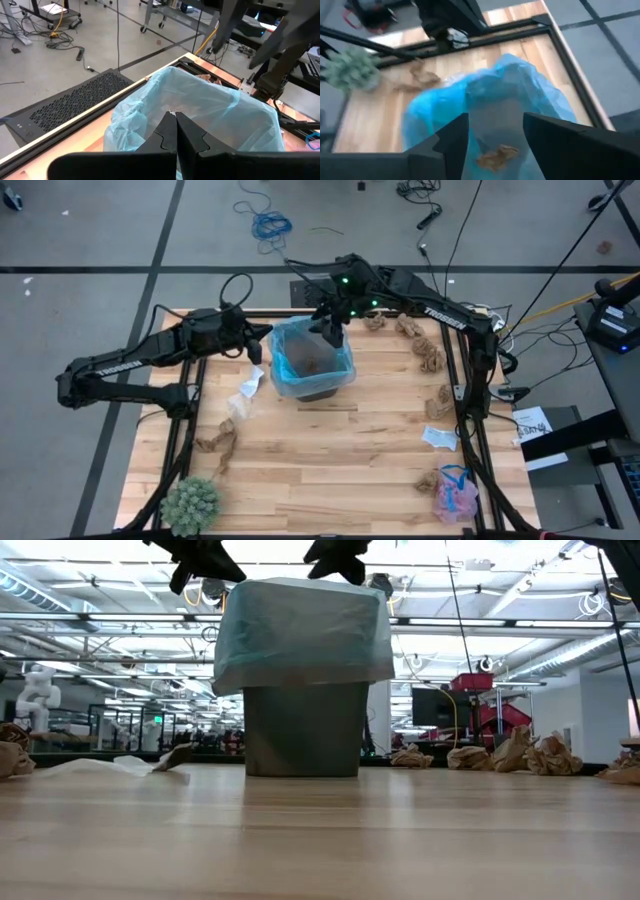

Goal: Pick and place trash into bin
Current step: Put the brown paper into the brown trash bin

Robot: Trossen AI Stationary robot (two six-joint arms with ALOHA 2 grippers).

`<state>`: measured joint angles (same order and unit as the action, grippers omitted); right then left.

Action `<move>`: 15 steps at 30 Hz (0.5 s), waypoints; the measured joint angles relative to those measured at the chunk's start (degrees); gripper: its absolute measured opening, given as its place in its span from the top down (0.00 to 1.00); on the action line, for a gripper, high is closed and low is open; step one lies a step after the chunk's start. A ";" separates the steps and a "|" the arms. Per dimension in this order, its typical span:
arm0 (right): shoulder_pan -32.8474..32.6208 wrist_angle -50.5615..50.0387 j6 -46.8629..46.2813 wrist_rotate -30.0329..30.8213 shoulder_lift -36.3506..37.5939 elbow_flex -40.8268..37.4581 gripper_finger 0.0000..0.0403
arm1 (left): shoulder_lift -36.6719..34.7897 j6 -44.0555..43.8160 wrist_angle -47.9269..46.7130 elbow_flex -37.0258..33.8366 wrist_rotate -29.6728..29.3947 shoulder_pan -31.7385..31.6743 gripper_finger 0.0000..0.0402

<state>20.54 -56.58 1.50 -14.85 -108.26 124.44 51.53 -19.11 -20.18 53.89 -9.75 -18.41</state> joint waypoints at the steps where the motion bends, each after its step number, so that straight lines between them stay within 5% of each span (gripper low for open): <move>1: 0.32 -0.95 0.93 1.82 0.33 0.00 0.54 | 0.00 -0.01 0.00 0.00 0.01 0.00 1.00; 6: 4.87 -7.58 4.72 10.14 3.72 0.00 0.61 | 0.00 -0.09 -0.02 0.00 0.50 0.00 1.00; 15: 19.04 -11.80 4.67 10.93 6.23 -0.42 0.73 | 0.00 -0.07 -0.02 0.00 1.00 0.00 1.00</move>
<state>39.58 -68.38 6.17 -3.92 -102.03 124.02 51.53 -19.18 -20.21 53.89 -8.75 -18.41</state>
